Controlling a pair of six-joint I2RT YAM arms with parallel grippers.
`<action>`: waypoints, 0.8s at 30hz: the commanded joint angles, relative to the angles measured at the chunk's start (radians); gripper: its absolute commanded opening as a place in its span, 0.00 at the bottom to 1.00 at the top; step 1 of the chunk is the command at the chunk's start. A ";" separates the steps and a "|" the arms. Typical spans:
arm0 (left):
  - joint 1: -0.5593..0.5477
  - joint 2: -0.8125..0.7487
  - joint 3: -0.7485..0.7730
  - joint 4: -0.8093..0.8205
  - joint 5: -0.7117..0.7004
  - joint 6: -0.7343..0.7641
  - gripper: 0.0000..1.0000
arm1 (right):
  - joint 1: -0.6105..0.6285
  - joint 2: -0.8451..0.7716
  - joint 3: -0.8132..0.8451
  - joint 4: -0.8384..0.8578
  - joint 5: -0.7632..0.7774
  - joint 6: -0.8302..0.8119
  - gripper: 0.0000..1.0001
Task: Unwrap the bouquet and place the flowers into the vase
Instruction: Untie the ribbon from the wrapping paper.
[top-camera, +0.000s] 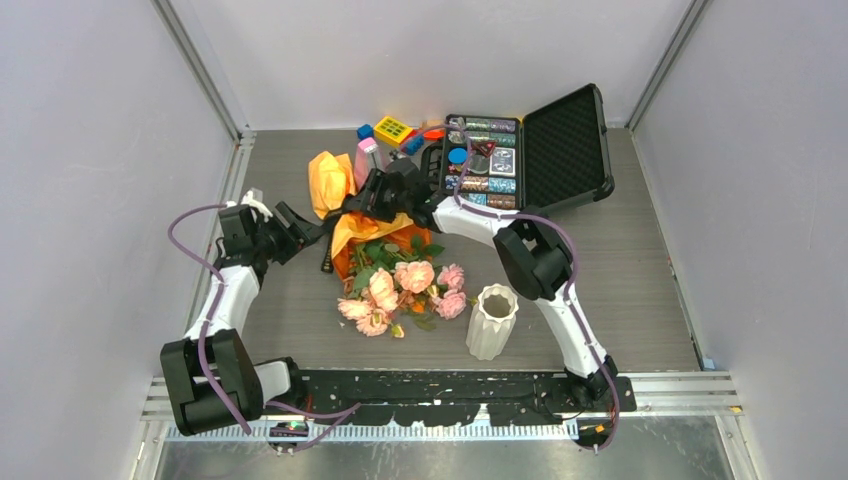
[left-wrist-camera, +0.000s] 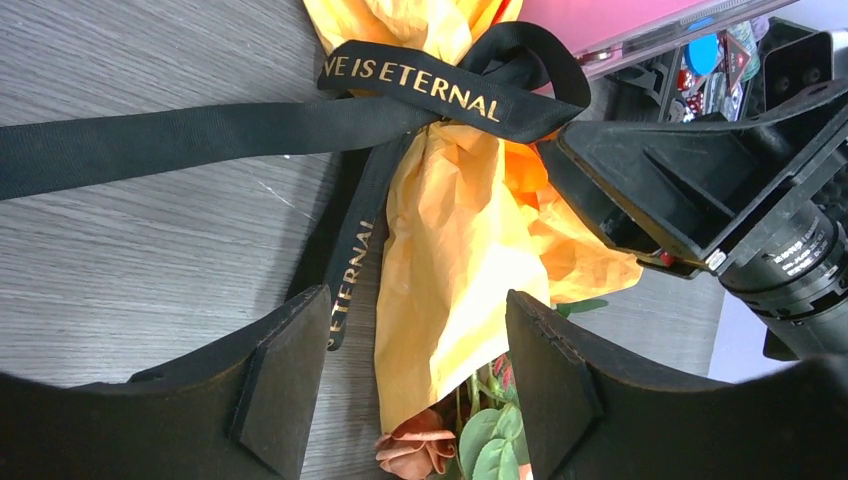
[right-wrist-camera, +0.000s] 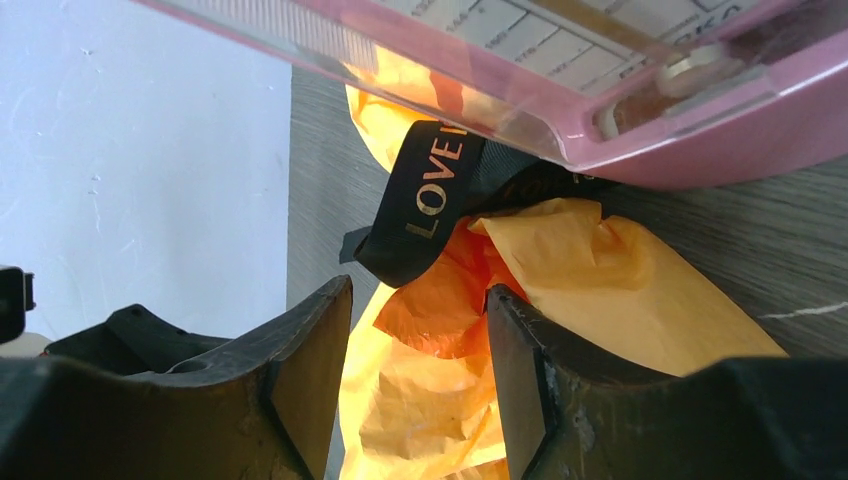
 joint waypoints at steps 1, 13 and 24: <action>0.002 -0.021 -0.008 -0.008 -0.006 0.034 0.66 | 0.008 0.022 0.077 0.074 -0.012 0.041 0.57; 0.003 -0.023 -0.015 -0.016 -0.006 0.048 0.66 | 0.008 0.085 0.172 0.063 -0.009 0.064 0.47; 0.004 -0.038 -0.015 -0.033 -0.013 0.059 0.66 | 0.022 0.078 0.121 0.077 0.013 0.081 0.50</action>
